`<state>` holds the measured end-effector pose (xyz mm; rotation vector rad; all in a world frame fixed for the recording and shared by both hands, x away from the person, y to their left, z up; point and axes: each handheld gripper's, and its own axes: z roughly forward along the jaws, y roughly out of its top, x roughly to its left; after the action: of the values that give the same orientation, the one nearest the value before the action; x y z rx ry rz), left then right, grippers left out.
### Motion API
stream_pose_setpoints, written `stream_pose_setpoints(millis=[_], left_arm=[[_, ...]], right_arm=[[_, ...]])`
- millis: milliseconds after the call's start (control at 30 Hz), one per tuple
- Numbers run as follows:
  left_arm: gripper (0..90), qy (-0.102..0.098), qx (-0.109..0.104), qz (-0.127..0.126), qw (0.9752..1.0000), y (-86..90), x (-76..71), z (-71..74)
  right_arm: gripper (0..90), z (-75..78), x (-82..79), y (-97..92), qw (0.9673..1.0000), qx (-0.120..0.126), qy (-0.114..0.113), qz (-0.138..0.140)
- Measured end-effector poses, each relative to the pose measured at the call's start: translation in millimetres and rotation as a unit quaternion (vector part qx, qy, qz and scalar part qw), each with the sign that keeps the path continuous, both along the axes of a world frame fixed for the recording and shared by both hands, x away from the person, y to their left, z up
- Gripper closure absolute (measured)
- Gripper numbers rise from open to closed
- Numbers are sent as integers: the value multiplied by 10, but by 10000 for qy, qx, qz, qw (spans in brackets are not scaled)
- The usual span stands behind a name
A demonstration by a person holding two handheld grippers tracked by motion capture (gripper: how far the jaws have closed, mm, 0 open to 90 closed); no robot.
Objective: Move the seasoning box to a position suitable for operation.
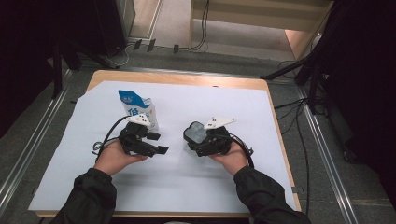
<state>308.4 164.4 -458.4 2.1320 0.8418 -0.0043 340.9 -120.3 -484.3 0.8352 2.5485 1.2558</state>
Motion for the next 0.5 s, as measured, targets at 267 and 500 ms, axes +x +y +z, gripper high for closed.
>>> stream_pose_setpoints(millis=[267, 500], left_arm=[[319, 56, 39, 73, 10000, 37, -38, -23], [318, 63, 62, 58, 9999, 25, -50, -37]], right_arm=[[164, -55, 4, 160, 9996, 27, -180, 217], [146, -82, 15, 141, 9996, 51, -53, 289]])
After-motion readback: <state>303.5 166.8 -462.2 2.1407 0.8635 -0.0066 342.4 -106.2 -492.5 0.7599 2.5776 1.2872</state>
